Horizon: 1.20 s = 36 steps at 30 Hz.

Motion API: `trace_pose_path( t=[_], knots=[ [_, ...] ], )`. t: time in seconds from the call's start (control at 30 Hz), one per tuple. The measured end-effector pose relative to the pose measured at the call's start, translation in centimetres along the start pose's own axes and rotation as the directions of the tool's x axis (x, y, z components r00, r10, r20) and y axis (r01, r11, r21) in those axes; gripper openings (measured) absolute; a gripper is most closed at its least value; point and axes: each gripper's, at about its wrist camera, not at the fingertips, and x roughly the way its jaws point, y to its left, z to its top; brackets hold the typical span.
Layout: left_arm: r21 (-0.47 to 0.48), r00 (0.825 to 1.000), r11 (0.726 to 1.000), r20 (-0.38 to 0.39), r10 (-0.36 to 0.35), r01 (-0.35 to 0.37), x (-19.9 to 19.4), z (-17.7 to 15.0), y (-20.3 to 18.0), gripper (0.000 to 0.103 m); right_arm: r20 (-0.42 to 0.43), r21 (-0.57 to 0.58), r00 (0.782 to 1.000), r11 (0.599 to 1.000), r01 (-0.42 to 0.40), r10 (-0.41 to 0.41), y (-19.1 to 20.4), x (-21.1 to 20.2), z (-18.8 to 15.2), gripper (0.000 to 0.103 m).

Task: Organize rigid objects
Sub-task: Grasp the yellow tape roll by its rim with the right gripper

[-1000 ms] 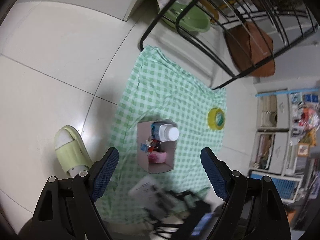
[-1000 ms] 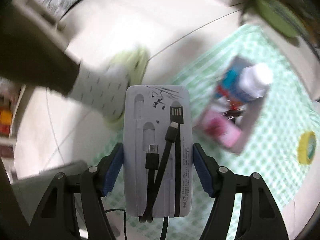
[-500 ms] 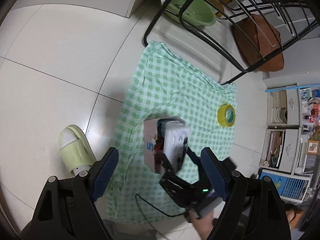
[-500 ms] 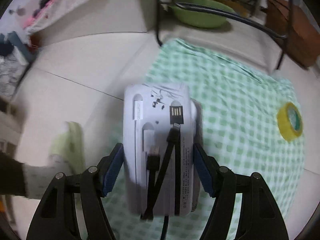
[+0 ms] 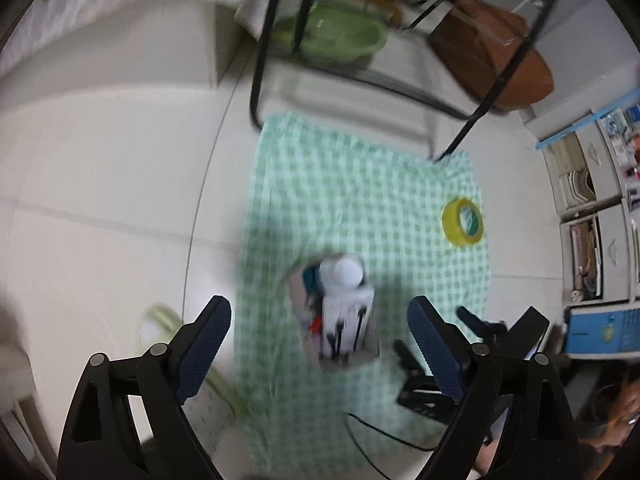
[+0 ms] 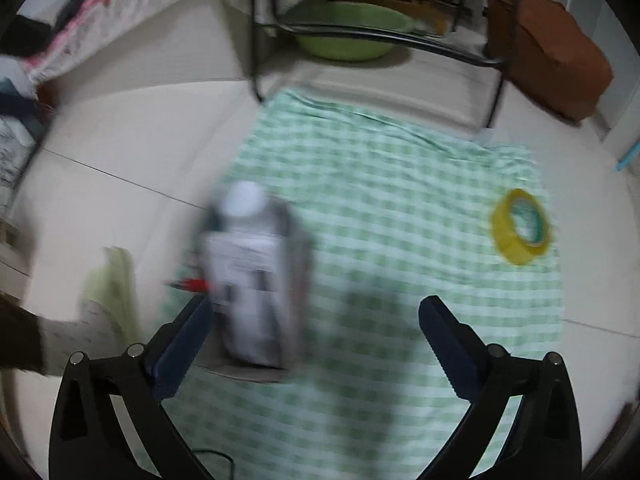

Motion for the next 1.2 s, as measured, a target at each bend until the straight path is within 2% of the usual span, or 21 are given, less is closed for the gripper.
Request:
trace_pose_path(
  t=[0.1, 0.2, 0.33, 0.47, 0.67, 0.73, 0.83, 0.87, 0.9, 0.93, 1.03, 1.07, 1.13, 1.2],
  knots=[
    [0.054, 0.999, 0.999, 0.046, 0.001, -0.003, -0.8, -0.1, -2.2, 0.103, -0.088, -0.001, 0.993, 0.997, 0.082, -0.082, -3.2, 1.8, -0.6, 0.103],
    [0.096, 0.998, 0.995, 0.057, 0.012, -0.017, -0.9, -0.6, -4.1, 0.103, -0.154, -0.023, 0.982, 0.994, 0.106, -0.109, -5.5, 3.5, -1.1, 0.103],
    [0.153, 0.999, 0.987, 0.032, 0.041, -0.045, -0.3, -0.8, -5.9, 0.103, -0.252, -0.123, 0.946, 0.976, 0.179, -0.205, -8.0, 6.1, -1.4, 0.103],
    [0.202, 0.996, 0.975, -0.004, 0.089, -0.087, 1.1, -0.2, -7.6, 0.103, -0.267, -0.283, 0.903, 0.923, 0.259, -0.335, -9.9, 8.4, -0.7, 0.103],
    [0.217, 0.987, 0.972, -0.113, 0.111, -0.084, 4.1, 0.6, -8.2, 0.103, -0.242, -0.375, 0.877, 0.873, 0.311, -0.416, -13.4, 12.0, 1.9, 0.103],
    [0.226, 0.981, 0.969, -0.138, 0.134, -0.101, 5.0, 0.9, -8.1, 0.103, -0.237, -0.335, 0.877, 0.882, 0.331, -0.419, -15.2, 13.2, 3.6, 0.103],
    [0.237, 0.974, 0.963, -0.154, 0.167, -0.128, 5.8, 1.5, -8.0, 0.103, -0.257, -0.215, 0.894, 0.924, 0.316, -0.366, -18.2, 14.8, 6.1, 0.102],
    [0.239, 0.972, 0.962, -0.158, 0.172, -0.132, 6.0, 1.5, -8.0, 0.103, -0.277, -0.186, 0.897, 0.935, 0.302, -0.345, -19.1, 15.6, 6.9, 0.095],
    [0.240, 0.970, 0.961, -0.164, 0.181, -0.139, 6.2, 1.6, -7.9, 0.103, -0.293, -0.171, 0.898, 0.942, 0.287, -0.327, -19.6, 16.2, 7.4, 0.082],
    [0.239, 0.967, 0.960, -0.174, 0.188, -0.144, 6.5, 1.6, -7.8, 0.103, -0.317, -0.153, 0.896, 0.949, 0.276, -0.311, -20.2, 16.9, 7.7, 0.076],
    [0.229, 0.963, 0.965, -0.202, 0.180, -0.132, 7.2, 1.4, -7.9, 0.103, -0.423, -0.085, 0.865, 0.962, 0.260, -0.271, -22.1, 19.5, 7.6, 0.060],
    [0.232, 0.962, 0.965, -0.211, 0.171, -0.121, 7.3, 1.5, -8.2, 0.103, -0.452, -0.065, 0.855, 0.965, 0.253, -0.255, -22.5, 19.8, 7.3, 0.037],
    [0.242, 0.963, 0.963, -0.207, 0.173, -0.121, 7.4, 1.6, -8.3, 0.103, -0.426, -0.047, 0.871, 0.967, 0.249, -0.245, -22.7, 18.9, 7.3, 0.034],
    [0.245, 0.966, 0.962, -0.192, 0.171, -0.122, 7.0, 1.7, -8.6, 0.103, -0.395, -0.010, 0.903, 0.984, 0.178, -0.167, -22.5, 16.8, 7.4, 0.029]
  ],
)
